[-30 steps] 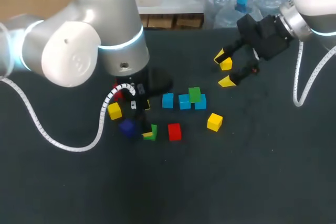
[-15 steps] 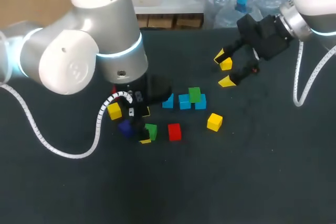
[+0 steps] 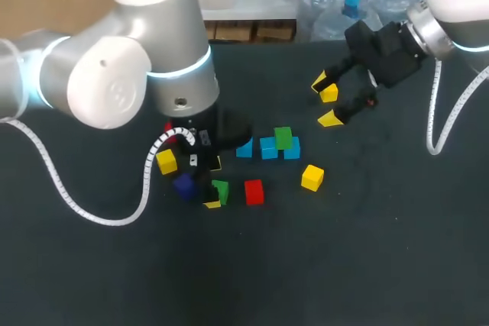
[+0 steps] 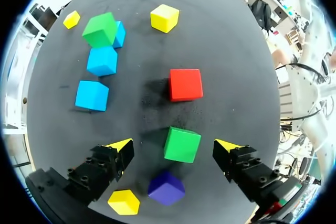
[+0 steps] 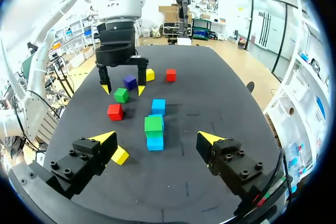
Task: Place the blue cubes, place green cubes on the blue cubes, place the yellow cubes on the green cubes, then place the red cubes on the yellow cubes, and place purple cube on the red cubes.
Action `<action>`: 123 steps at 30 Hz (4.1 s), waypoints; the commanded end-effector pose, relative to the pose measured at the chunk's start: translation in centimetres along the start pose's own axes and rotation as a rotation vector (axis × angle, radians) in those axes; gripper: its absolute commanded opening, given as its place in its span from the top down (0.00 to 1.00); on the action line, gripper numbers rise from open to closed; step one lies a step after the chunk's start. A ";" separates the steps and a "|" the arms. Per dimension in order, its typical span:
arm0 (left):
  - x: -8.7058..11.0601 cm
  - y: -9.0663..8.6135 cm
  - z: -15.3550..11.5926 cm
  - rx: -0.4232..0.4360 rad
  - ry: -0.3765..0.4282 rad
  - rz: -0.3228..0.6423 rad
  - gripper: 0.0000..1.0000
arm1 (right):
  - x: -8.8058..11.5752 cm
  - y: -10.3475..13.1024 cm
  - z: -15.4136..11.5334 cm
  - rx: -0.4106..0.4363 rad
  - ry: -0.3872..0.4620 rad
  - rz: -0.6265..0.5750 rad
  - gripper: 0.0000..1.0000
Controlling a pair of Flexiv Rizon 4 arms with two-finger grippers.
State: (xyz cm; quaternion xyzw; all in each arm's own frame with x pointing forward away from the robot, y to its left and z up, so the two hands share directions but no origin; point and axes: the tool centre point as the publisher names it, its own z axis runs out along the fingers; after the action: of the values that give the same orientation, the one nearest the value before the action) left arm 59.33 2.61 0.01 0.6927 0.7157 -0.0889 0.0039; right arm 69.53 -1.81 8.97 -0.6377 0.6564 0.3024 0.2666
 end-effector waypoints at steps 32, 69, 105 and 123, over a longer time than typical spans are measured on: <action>0.2 4.1 -2.3 -0.052 0.061 -0.098 1.00 | 0.0 0.0 0.0 0.000 -0.001 -0.001 0.00; -5.4 10.1 -5.5 -0.216 0.109 -0.170 1.00 | 0.0 0.0 0.0 0.000 -0.001 -0.001 0.00; -5.9 10.6 -3.4 -0.172 0.050 -0.220 1.00 | 0.0 0.0 0.0 0.000 -0.001 -0.001 0.00; -6.6 11.0 -2.7 -0.170 0.031 -0.211 1.00 | 0.0 0.0 0.0 0.000 -0.001 -0.001 0.00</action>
State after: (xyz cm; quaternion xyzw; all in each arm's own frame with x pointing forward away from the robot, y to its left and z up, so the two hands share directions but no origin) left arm 70.62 -3.14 2.19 0.6110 0.7902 -0.0165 0.0447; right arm 69.54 -1.80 8.97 -0.6377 0.6563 0.3025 0.2665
